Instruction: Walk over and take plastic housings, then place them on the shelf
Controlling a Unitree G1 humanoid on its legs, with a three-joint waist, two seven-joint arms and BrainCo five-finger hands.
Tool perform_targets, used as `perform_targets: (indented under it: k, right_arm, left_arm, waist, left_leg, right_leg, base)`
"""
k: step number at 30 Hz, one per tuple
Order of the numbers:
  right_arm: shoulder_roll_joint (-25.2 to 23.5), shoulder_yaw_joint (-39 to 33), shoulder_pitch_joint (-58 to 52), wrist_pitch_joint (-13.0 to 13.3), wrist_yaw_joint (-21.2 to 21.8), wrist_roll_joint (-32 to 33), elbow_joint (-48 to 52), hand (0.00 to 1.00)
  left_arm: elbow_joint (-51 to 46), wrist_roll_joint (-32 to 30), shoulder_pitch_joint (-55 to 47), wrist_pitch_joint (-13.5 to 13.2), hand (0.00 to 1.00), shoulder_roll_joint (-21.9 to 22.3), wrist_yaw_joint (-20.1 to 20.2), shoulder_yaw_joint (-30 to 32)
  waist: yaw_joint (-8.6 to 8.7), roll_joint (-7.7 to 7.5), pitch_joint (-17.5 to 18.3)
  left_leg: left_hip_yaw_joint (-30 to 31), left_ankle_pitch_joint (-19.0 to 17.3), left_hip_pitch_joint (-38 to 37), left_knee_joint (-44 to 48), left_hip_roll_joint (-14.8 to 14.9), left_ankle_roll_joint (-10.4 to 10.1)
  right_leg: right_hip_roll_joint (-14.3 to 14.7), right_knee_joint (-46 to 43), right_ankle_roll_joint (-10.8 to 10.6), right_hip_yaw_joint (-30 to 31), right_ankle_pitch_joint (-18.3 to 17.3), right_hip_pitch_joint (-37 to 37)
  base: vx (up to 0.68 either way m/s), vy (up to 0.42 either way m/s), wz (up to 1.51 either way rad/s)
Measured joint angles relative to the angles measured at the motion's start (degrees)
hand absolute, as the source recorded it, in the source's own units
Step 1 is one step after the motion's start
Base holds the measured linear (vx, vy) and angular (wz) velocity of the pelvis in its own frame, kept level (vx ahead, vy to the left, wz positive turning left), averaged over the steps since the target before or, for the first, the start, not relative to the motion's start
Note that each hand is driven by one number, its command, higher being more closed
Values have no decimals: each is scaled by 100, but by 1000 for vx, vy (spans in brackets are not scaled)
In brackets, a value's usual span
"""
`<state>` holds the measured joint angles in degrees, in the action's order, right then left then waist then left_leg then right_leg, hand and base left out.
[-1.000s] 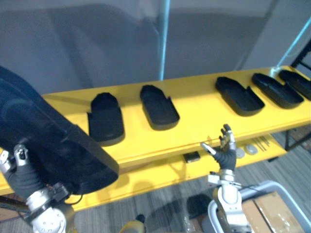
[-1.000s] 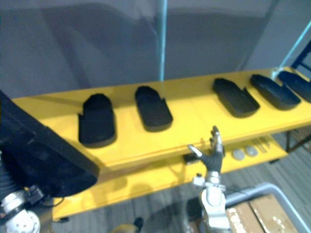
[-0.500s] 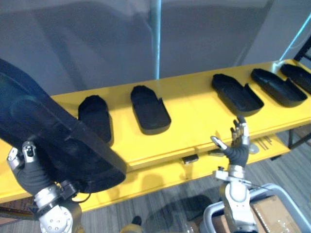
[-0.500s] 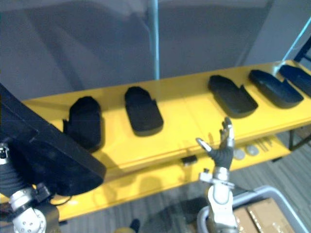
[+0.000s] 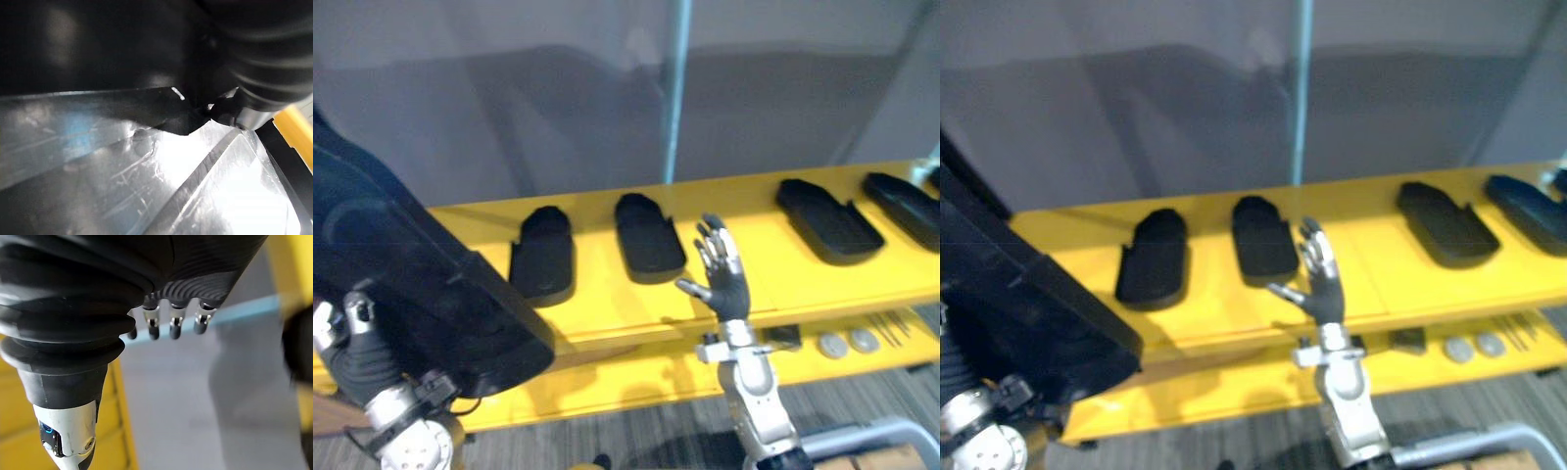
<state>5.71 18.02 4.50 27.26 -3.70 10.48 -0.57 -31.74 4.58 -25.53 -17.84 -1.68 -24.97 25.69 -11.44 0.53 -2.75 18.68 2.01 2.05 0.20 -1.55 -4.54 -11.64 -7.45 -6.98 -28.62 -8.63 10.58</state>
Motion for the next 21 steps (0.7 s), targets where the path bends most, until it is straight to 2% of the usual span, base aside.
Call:
perform_targets:
  k: [3, 7, 9, 14, 21]
  right_arm:
    - [-7, 129, 167, -77, -20, -23, -114, 0]
    - [-34, 240, 245, -151, -175, -249, -209, 0]
    - [-28, 239, 242, -273, -357, -301, -215, 0]
    - [-29, 223, 105, -350, -501, -305, -215, 0]
    - [-18, -53, -211, -350, -514, -304, -213, 0]
  left_arm:
    - [67, 10, -225, -33, 100, 29, 39, 203]
    - [94, 218, -435, -123, 100, 234, 320, 340]
    - [101, 293, -435, -173, 100, 252, 541, 334]
    - [103, 463, -435, -343, 100, 254, 755, 273]
    - [103, 570, -424, -339, 100, 291, 812, 31]
  waist:
    - [-194, -3, -3]
    - [-265, -1, -2]
    - [-261, -6, -3]
    - [-198, -35, 12]
    - [-104, -44, 1]
  left_leg:
    - [212, 29, -18, 0, -99, 10]
    - [310, 61, -1, -14, -137, 18]
    - [296, 42, -3, -20, -133, 48]
    - [125, 37, -23, -7, -87, 56]
    - [-66, -1, -49, -8, -76, 108]
  right_leg:
    - [-43, -4, 8, -165, -75, 148]
    - [-48, -4, 50, -278, -115, 203]
    - [-47, -4, 46, -268, -118, 204]
    - [-53, -45, 45, -108, -118, 119]
    - [-106, -103, 38, 77, -115, 14]
  base:
    - [24, 9, 43]
    - [-3, 1, 15]
    - [0, 0, 0]
    - [8, -15, -13]
    - [6, 10, -15]
